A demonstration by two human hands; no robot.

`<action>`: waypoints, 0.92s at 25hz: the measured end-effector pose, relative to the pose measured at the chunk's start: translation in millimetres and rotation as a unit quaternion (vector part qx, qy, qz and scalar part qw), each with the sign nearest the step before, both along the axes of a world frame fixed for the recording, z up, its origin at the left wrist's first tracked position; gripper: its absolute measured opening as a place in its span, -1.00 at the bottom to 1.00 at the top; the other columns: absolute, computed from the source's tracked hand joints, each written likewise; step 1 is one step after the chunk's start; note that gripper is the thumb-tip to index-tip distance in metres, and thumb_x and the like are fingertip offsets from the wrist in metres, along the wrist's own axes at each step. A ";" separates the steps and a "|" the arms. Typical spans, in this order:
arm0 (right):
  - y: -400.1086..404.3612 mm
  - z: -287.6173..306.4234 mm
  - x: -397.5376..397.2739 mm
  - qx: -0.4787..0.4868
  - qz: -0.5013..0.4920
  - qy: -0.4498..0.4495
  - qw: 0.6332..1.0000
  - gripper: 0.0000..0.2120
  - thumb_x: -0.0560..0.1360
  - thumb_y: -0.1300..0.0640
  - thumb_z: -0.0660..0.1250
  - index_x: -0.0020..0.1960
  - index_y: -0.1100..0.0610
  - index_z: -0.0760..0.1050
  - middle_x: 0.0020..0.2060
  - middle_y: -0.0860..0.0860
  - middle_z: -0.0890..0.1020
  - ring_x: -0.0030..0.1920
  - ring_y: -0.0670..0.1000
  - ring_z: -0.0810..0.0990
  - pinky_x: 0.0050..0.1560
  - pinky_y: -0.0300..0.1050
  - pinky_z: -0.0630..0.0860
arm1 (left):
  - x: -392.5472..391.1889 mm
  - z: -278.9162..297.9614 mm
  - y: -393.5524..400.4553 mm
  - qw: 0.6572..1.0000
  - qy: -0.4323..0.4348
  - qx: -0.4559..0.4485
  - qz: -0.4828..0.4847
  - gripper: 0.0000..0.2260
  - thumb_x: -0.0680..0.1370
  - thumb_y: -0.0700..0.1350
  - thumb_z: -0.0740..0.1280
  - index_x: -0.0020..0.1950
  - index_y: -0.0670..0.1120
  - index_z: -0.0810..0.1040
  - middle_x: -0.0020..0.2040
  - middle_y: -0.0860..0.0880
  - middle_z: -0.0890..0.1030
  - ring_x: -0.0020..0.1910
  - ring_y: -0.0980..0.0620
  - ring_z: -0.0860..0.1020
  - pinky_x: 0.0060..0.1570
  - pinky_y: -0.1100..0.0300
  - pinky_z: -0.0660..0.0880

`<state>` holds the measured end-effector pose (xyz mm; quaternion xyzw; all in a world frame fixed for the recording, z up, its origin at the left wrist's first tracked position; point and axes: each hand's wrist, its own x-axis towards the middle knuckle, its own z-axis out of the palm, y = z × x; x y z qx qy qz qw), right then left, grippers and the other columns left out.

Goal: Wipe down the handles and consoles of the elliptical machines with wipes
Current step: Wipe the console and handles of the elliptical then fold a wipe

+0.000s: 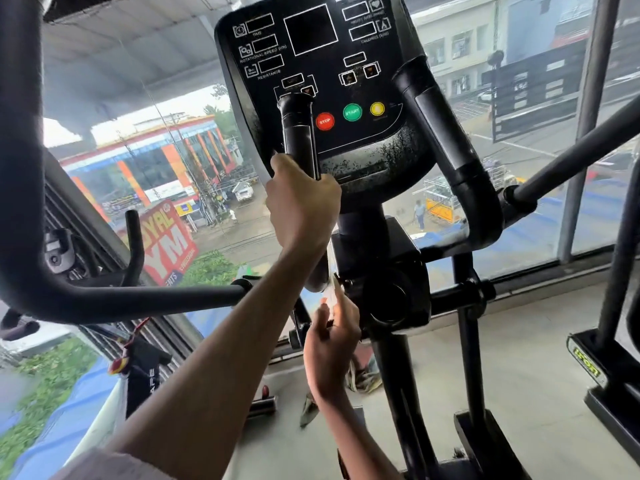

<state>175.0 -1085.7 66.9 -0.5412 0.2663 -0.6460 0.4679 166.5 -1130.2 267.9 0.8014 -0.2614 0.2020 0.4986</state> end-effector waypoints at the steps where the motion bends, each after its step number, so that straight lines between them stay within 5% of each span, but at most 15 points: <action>1: -9.2 -3.9 5.4 0.009 0.005 0.035 0.999 -0.63 0.50 0.31 0.23 0.28 0.23 0.58 0.00 -0.02 0.63 0.05 -0.01 0.58 0.11 -0.06 0.56 | 0.2 -0.5 -0.3 1.000 -0.002 -0.001 -0.001 -0.79 0.45 -0.18 0.31 0.06 -0.13 0.40 -0.21 0.02 0.50 -0.28 0.00 0.50 -0.41 0.20 0.34; 3: -27.8 -13.7 17.3 0.016 0.045 0.092 0.995 -0.65 0.56 0.11 0.16 0.13 0.30 0.60 -0.09 0.15 0.69 -0.03 0.07 0.60 0.00 0.02 0.56 | -1.0 0.2 -0.8 1.000 -0.006 -0.001 0.003 -0.76 0.43 -0.17 0.30 0.07 -0.12 0.41 -0.12 -0.05 0.56 -0.20 -0.11 0.55 -0.31 0.06 0.51; 6: -37.7 -15.6 26.1 0.005 0.103 0.099 0.990 -0.50 0.64 -0.17 0.04 0.28 0.14 0.55 0.00 0.12 0.72 -0.11 0.10 0.72 -0.07 -0.06 0.61 | -2.9 0.8 -1.5 1.000 -0.003 0.005 0.011 -0.76 0.45 -0.19 0.29 0.10 -0.12 0.39 -0.11 -0.04 0.53 -0.19 -0.10 0.51 -0.25 0.06 0.46; 9: -24.6 -15.4 25.5 0.060 0.156 0.035 0.985 -0.55 0.56 0.17 0.21 0.44 0.05 0.41 -0.05 0.11 0.70 -0.38 -0.06 0.66 -0.33 -0.15 0.60 | -1.1 0.4 -1.8 1.000 -0.006 -0.001 0.001 -0.77 0.45 -0.21 0.29 0.09 -0.12 0.38 -0.20 0.03 0.46 -0.27 0.06 0.45 -0.31 0.05 0.47; 11: -22.9 -27.3 31.3 0.029 0.148 0.073 0.986 -0.50 0.51 0.05 0.21 0.45 0.08 0.37 -0.11 0.19 0.69 -0.35 -0.03 0.66 -0.27 -0.12 0.60 | -0.4 0.6 -1.3 1.000 -0.007 -0.001 0.002 -0.76 0.45 -0.21 0.30 0.10 -0.13 0.38 -0.16 0.00 0.49 -0.24 0.01 0.46 -0.28 0.03 0.49; 14: -43.3 -46.6 52.5 0.052 0.183 0.126 0.974 -0.45 0.41 0.05 0.23 0.41 -0.01 0.38 0.08 0.14 0.67 -0.11 0.09 0.70 -0.07 0.09 0.64 | -1.8 1.6 -1.3 1.000 -0.005 0.009 0.011 -0.76 0.48 -0.19 0.30 0.12 -0.13 0.37 -0.09 -0.05 0.47 -0.15 -0.08 0.43 -0.21 0.06 0.40; 16: -54.0 -42.9 58.5 0.095 0.235 0.136 0.958 -0.48 0.42 0.14 0.24 0.38 -0.08 0.37 0.08 0.11 0.66 -0.22 0.06 0.72 -0.22 0.22 0.65 | -1.9 1.2 -1.6 1.000 -0.005 0.008 0.011 -0.77 0.48 -0.18 0.30 0.10 -0.13 0.36 -0.12 -0.04 0.43 -0.16 -0.08 0.41 -0.22 0.06 0.35; 21: -55.0 -24.5 43.1 0.142 0.267 0.065 0.951 -0.57 0.49 0.42 0.30 0.27 0.07 0.47 -0.08 0.03 0.65 -0.48 -0.03 0.58 -0.51 -0.07 0.59 | 2.9 -1.3 -1.4 1.000 -0.008 0.002 -0.006 -0.78 0.47 -0.18 0.29 0.09 -0.13 0.37 -0.17 0.00 0.41 -0.19 -0.05 0.42 -0.26 0.07 0.35; 23: -59.2 -36.4 43.3 0.083 0.247 0.100 0.960 -0.54 0.47 0.39 0.28 0.31 0.06 0.44 -0.07 0.08 0.67 -0.47 0.06 0.61 -0.50 0.03 0.61 | 2.5 -0.5 -1.1 1.000 -0.010 -0.003 -0.007 -0.77 0.47 -0.18 0.29 0.10 -0.13 0.38 -0.18 0.01 0.41 -0.23 0.03 0.41 -0.29 0.08 0.36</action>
